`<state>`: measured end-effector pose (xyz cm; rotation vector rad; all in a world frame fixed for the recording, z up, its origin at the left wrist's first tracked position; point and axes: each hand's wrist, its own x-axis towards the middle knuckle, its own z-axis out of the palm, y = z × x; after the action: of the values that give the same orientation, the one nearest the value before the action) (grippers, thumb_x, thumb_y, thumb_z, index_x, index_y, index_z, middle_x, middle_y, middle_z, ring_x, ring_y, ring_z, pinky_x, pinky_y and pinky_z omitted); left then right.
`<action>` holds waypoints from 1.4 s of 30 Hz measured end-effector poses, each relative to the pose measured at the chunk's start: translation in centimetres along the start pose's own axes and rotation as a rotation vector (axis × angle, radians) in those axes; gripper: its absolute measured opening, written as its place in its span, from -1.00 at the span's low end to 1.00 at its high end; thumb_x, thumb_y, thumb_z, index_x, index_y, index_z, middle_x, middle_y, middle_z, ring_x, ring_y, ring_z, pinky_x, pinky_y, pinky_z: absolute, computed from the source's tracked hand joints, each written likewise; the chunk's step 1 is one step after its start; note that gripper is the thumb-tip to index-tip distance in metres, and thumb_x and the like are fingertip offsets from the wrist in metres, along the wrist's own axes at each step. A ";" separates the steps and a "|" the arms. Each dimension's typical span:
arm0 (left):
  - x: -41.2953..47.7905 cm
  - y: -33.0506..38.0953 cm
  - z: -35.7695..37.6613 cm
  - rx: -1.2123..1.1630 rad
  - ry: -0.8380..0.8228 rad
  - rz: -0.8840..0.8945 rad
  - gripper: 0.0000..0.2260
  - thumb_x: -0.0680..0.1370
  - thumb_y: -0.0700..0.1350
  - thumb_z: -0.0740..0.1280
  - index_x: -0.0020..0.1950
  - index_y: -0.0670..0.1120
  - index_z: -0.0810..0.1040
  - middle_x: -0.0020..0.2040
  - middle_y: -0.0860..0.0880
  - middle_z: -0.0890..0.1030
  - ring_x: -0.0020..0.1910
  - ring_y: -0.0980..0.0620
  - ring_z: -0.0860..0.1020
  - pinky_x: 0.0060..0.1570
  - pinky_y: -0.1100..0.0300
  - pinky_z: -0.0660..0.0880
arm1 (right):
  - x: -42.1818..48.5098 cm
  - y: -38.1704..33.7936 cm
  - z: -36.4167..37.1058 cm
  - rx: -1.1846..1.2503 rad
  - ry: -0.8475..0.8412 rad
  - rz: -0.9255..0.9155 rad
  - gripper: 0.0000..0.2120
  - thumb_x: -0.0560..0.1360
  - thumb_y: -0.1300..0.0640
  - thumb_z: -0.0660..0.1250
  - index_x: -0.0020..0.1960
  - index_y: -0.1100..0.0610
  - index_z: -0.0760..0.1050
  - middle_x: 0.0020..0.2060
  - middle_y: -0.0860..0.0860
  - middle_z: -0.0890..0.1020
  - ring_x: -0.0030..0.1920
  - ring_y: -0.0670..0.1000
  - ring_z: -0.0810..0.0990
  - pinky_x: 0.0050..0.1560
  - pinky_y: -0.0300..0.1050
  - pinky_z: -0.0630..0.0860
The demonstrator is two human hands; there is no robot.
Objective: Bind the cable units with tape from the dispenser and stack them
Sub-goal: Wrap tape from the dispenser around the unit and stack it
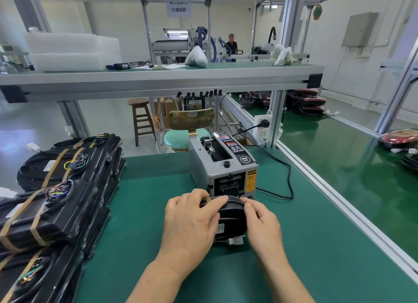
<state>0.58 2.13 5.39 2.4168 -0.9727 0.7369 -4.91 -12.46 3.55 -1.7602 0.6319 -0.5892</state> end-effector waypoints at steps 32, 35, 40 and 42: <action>-0.2 -1.5 -4.9 -0.477 -0.135 -0.153 -0.45 0.47 0.10 0.36 0.40 0.32 0.23 0.24 0.36 0.40 0.34 0.26 0.35 0.41 0.00 0.27 | -3.2 -2.5 1.2 0.176 -0.174 -0.386 -0.32 0.32 0.10 0.42 0.40 -0.19 0.31 0.16 -0.31 0.57 0.14 -0.26 0.56 0.14 -0.33 0.48; -0.5 -2.1 -5.5 -0.520 -0.186 -0.151 -0.44 0.40 -0.07 0.34 0.33 0.32 0.30 0.21 0.34 0.44 0.27 0.25 0.42 0.30 0.23 0.35 | -2.4 -3.1 -0.1 0.226 -0.471 -0.405 -0.34 0.37 0.14 0.43 0.42 -0.13 0.35 0.27 -0.24 0.55 0.34 -0.18 0.47 0.34 -0.22 0.39; -0.9 -2.6 -5.5 -0.538 -0.116 -0.277 -0.45 0.23 -0.16 0.26 0.13 0.31 0.37 0.09 0.30 0.47 0.14 0.23 0.46 0.05 0.47 0.32 | 0.4 -2.4 -0.6 0.548 -0.299 0.015 -0.71 0.46 0.35 0.39 0.15 0.15 0.60 0.05 0.08 0.69 0.03 -0.06 0.67 0.03 -0.25 0.56; -1.1 -2.6 -5.5 -0.557 -0.110 -0.289 -0.45 0.20 -0.17 0.25 0.09 0.31 0.37 0.06 0.27 0.48 0.10 0.19 0.47 0.00 0.48 0.32 | 1.8 -1.9 0.0 0.530 -0.132 0.240 -0.84 0.51 0.37 0.33 0.06 0.27 0.60 -0.20 0.12 0.64 -0.30 -0.07 0.60 -0.30 -0.30 0.52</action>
<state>0.09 7.46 8.41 2.0491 -0.7226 0.1934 -3.41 -13.22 5.55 -1.1958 0.5255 -0.4212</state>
